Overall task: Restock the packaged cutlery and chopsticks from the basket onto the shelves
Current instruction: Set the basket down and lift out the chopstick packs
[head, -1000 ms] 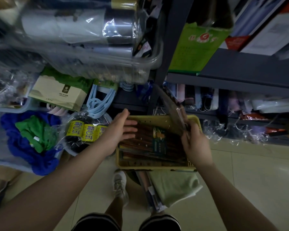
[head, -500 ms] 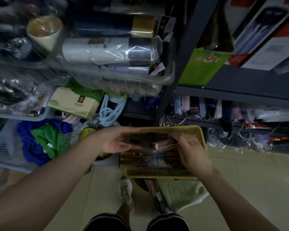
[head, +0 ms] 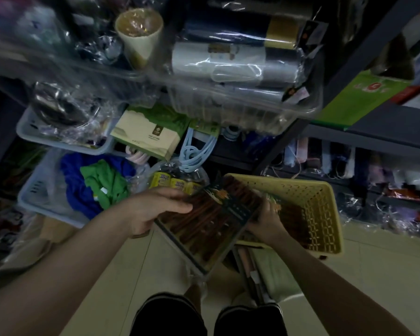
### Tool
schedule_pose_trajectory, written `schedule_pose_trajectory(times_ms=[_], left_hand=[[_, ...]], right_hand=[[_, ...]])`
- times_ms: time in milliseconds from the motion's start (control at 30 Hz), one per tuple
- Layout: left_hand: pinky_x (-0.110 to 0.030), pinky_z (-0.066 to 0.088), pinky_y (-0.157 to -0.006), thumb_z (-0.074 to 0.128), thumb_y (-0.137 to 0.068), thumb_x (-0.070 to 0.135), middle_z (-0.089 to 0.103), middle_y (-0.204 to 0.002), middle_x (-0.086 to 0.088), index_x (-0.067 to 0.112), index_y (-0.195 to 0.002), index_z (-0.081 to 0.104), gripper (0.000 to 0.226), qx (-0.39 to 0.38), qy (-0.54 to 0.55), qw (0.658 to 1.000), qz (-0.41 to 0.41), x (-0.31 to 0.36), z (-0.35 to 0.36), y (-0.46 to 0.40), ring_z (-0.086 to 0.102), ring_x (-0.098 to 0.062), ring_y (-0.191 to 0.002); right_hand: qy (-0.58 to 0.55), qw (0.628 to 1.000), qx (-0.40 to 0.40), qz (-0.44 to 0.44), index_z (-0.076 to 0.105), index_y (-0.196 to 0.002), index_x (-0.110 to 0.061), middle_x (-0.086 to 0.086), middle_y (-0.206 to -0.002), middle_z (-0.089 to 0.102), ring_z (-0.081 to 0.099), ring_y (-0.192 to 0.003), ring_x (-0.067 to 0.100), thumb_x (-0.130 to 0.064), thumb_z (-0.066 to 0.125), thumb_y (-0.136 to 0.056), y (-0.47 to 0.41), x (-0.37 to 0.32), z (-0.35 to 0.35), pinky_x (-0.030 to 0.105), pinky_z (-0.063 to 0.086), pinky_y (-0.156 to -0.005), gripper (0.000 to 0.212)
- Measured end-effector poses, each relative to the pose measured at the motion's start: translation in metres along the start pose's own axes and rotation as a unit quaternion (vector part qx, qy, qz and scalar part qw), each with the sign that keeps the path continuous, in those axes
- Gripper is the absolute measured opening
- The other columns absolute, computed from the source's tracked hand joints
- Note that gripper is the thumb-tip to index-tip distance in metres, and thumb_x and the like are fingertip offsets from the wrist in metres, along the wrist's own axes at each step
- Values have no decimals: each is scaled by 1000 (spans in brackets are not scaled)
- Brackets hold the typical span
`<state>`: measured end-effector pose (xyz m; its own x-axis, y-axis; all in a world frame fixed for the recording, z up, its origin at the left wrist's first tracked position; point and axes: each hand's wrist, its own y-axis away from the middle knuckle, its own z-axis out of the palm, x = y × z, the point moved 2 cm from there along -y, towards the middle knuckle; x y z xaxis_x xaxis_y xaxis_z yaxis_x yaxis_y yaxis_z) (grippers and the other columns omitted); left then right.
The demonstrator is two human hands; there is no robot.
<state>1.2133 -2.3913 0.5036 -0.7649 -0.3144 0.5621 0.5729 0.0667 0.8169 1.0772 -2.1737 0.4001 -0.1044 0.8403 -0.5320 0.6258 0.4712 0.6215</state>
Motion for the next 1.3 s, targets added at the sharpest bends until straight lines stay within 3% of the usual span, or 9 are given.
schedule_pose_trajectory(times_ms=[100, 267, 567, 667, 800, 900, 1067, 1167, 1300], left_hand=[[-36, 54, -83, 68, -75, 5, 67, -110, -16, 13, -110, 64, 36, 19, -35, 998, 44, 1, -7, 7, 65, -28, -95], [-29, 48, -84, 60, -85, 10, 59, -100, 14, 38, -115, 48, 42, 155, -151, 963, 159, 3, -20, 14, 57, -5, -94], [-26, 46, -89, 56, -87, 9, 62, -114, 4, 17, -131, 47, 46, 239, -223, 922, 206, -34, -16, 1, 58, -12, -104], [-2, 37, -66, 54, -87, 4, 55, -89, 21, 13, -122, 52, 36, 265, -187, 923, 209, -34, -13, 2, 49, 12, -80], [8, 32, -58, 53, -87, -1, 51, -82, 18, 10, -121, 51, 36, 268, -150, 925, 222, -30, -8, 1, 48, 25, -65], [3, 38, -63, 55, -86, 2, 53, -86, 22, 18, -118, 52, 36, 253, -108, 938, 212, -31, -4, -3, 54, 22, -76], [6, 37, -59, 53, -87, 0, 48, -88, 26, 23, -111, 48, 34, 208, -41, 959, 190, -35, 12, -7, 47, 32, -63], [3, 40, -66, 52, -87, -2, 49, -92, 26, 22, -116, 47, 38, 195, -31, 959, 201, -36, 17, -7, 50, 27, -69], [-14, 42, -83, 54, -86, 1, 54, -98, 23, 14, -127, 49, 43, 190, -30, 960, 201, -40, 18, -8, 52, 10, -90]], right_hand=[[73, 997, 5, 15, 2, -148, -20, 7, -155, 15, 17, -143, 31, -79, 68, -40, -13, 0, 21, 54, 29, -111, 140], [277, 960, 25, -41, -6, -149, -21, 3, -160, 0, 6, -147, 25, -72, 57, -69, -18, -4, 29, 45, 20, -115, 114], [416, 900, -39, -123, -14, -143, -45, 9, -158, -11, 9, -144, 37, -65, 32, -88, -17, -9, 36, 54, 34, -104, 75], [456, 869, -46, -184, 3, -146, -38, 7, -158, -19, -2, -146, 33, -56, 38, -90, -16, -21, 34, 55, 28, -109, 68], [496, 839, -44, -218, 21, -143, -28, 11, -159, -6, 2, -147, 31, -51, 45, -87, -16, -29, 21, 55, 24, -111, 65], [503, 837, -31, -212, 31, -139, -24, 9, -159, 6, 10, -145, 31, -45, 44, -89, -11, -29, 4, 54, 26, -110, 56], [518, 837, -24, -174, 12, -145, -33, 5, -157, 11, 42, -127, 35, -25, 40, -95, -4, -18, -24, 44, 45, -93, 57], [558, 807, -45, -188, -1, -147, -36, 10, -156, 13, 27, -138, 34, -31, 35, -97, -4, -20, -34, 47, 38, -101, 62], [608, 760, -62, -221, 21, -147, -28, 13, -151, 27, 35, -133, 33, -38, 48, -89, 4, -19, -42, 46, 37, -102, 64]])
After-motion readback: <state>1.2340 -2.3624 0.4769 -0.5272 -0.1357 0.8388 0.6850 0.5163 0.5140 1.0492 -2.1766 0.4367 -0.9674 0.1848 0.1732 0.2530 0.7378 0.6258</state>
